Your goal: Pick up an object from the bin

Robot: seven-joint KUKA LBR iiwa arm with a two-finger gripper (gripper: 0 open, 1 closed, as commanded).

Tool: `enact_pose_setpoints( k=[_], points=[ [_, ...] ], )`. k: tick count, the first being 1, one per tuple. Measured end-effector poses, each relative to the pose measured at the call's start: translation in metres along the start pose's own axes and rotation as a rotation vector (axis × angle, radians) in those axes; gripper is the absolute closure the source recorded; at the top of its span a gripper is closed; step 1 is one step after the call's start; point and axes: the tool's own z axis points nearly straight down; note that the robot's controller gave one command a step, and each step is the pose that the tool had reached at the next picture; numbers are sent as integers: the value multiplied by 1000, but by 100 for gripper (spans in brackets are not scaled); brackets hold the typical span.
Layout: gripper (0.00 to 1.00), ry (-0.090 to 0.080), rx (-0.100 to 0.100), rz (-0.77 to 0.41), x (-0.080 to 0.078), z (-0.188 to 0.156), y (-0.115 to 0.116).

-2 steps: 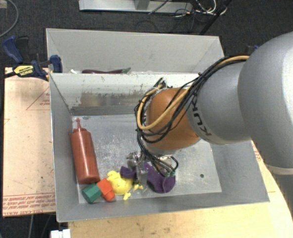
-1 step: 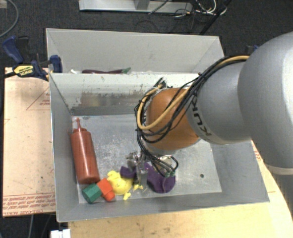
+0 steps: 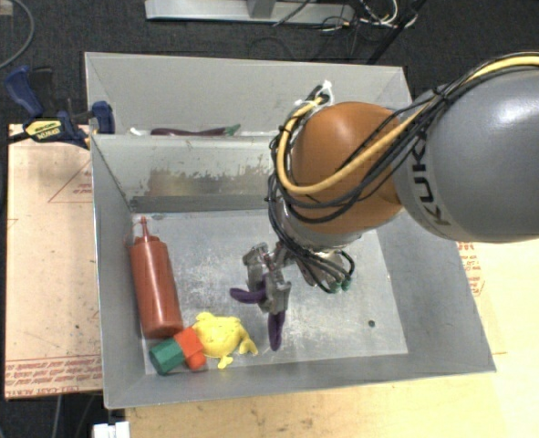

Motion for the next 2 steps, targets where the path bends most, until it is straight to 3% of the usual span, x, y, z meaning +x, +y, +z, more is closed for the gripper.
enact_pose_setpoints(
  k=[1, 2],
  points=[
    [100, 0, 0, 0, 0, 0, 0],
    [100, -4, 0, 40, -1, -122, -14]
  ],
)
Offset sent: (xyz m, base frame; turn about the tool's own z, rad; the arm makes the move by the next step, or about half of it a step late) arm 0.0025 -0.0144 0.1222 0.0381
